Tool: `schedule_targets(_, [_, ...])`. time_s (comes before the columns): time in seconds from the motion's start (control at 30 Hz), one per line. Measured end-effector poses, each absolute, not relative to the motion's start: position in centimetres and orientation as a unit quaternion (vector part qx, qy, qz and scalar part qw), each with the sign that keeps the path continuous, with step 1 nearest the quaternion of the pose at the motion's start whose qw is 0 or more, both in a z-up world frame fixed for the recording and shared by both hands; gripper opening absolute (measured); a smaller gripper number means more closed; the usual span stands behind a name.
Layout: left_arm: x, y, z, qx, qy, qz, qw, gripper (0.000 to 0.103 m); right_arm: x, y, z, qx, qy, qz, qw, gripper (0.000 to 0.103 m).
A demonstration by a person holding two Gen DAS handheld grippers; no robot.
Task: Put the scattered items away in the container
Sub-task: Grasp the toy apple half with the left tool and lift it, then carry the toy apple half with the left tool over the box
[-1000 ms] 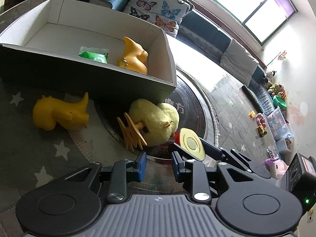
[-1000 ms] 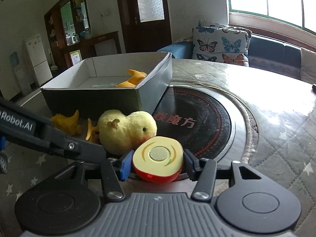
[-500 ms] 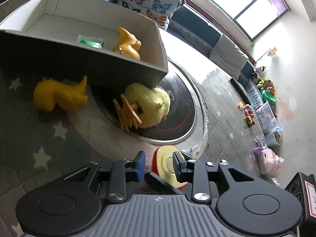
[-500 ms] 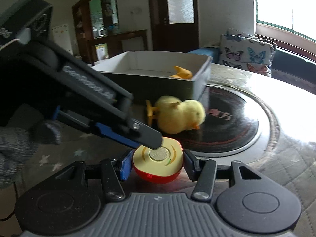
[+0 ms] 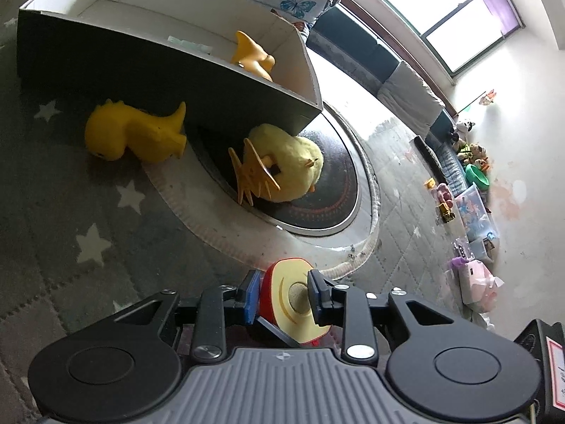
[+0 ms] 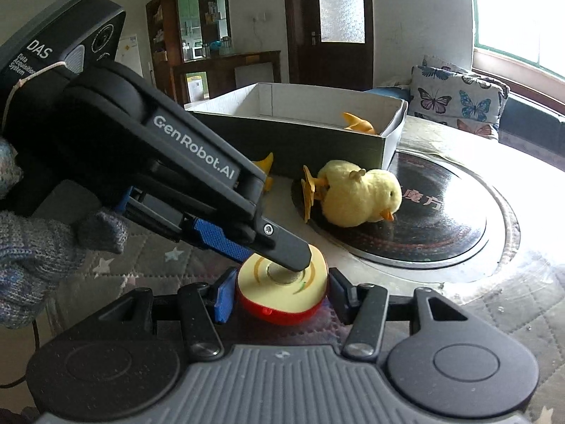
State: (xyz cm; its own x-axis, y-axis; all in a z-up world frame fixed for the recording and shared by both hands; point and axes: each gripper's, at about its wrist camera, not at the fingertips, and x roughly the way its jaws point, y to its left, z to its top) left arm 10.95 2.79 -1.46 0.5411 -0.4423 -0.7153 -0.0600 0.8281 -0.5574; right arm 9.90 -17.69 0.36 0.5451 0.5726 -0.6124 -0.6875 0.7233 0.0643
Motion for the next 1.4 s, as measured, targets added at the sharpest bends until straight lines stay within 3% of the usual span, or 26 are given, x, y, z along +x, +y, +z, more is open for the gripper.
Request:
schedule_targets(0.43, [10.4,3.2,-1.3,-0.275,0.456,-0.112,0.839,0.031,8.7,-17.7,0.6,-0.11,0.31,0.351,0.877,0.052])
schedule_targets(0.73, [11.2,5.0,2.4,-0.275,0.409,-0.11,0.863,0.03,10.3,-16.1,3.8,-0.126,0.27,0.362,0.883,0.052])
schedule_targets(1.07, [16.8,9.6,6.2,-0.282,0.365,-0.074,0.884,0.03,17.0,-10.9,6.8,-0.128,0.232,0.379,0.886,0.052])
schedule_targets(1.4, [24.0,12.6,4.3,-0.295,0.381,-0.053,0.875,0.03,24.2,-7.0,5.6,-0.11,0.266,0.382,0.878,0.052])
